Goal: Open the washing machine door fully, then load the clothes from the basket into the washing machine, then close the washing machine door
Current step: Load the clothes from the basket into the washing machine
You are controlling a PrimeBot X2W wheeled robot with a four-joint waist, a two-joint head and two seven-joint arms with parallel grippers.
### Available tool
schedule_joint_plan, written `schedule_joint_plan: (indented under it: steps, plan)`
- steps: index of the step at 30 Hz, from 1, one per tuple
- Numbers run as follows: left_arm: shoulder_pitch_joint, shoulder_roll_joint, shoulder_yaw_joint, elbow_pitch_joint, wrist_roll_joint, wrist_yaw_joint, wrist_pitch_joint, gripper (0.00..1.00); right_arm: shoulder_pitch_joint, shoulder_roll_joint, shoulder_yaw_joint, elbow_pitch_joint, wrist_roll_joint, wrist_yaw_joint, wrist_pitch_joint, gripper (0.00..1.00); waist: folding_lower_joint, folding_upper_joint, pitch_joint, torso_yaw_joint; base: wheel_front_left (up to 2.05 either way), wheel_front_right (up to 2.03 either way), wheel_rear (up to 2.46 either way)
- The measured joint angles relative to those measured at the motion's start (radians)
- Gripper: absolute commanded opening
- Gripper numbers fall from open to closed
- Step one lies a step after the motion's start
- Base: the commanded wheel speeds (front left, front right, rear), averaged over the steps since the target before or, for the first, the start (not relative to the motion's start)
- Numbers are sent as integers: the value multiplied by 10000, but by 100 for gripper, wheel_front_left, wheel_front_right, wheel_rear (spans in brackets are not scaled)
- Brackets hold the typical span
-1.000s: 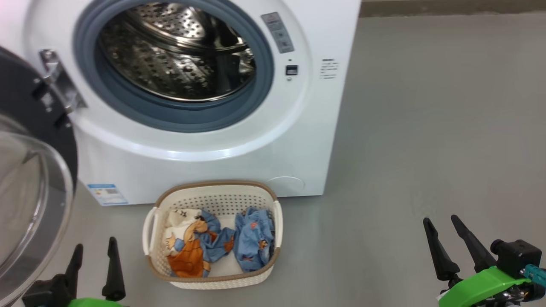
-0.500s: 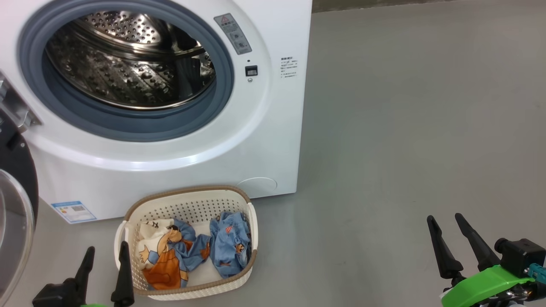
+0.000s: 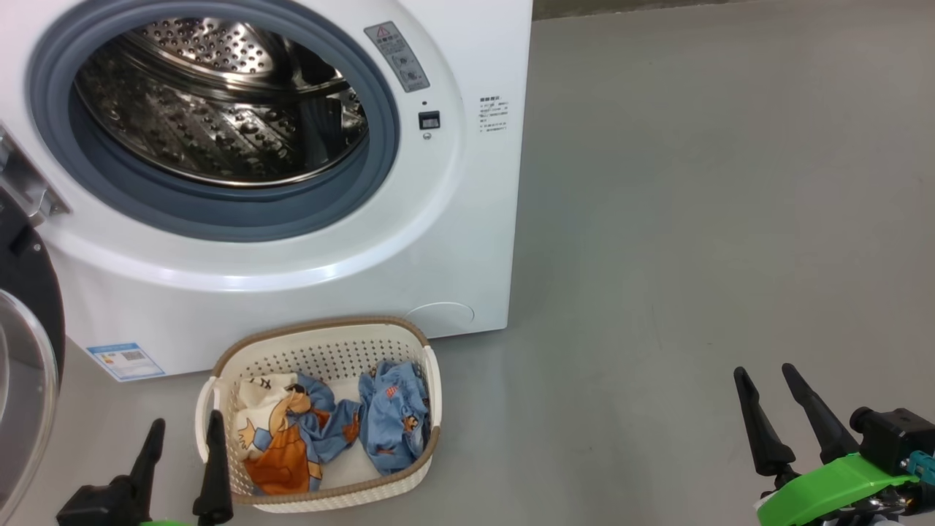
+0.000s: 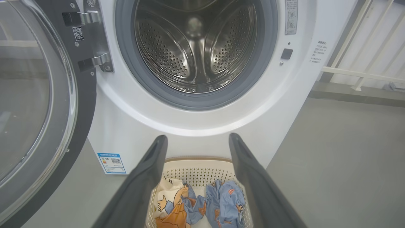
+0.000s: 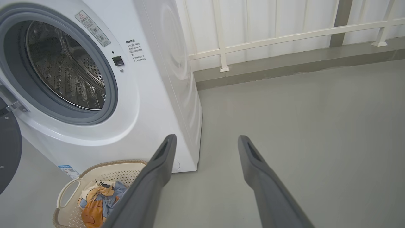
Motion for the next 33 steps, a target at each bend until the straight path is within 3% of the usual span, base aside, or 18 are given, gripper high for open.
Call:
schedule_joint_plan:
  steps: [33]
  plan:
    - [-261, 92, -307, 10, 17, 0, 0, 100, -164, 174, -17, -52, -2, 0, 0, 100, 0, 0, 480, 60, 36, -51, 15]
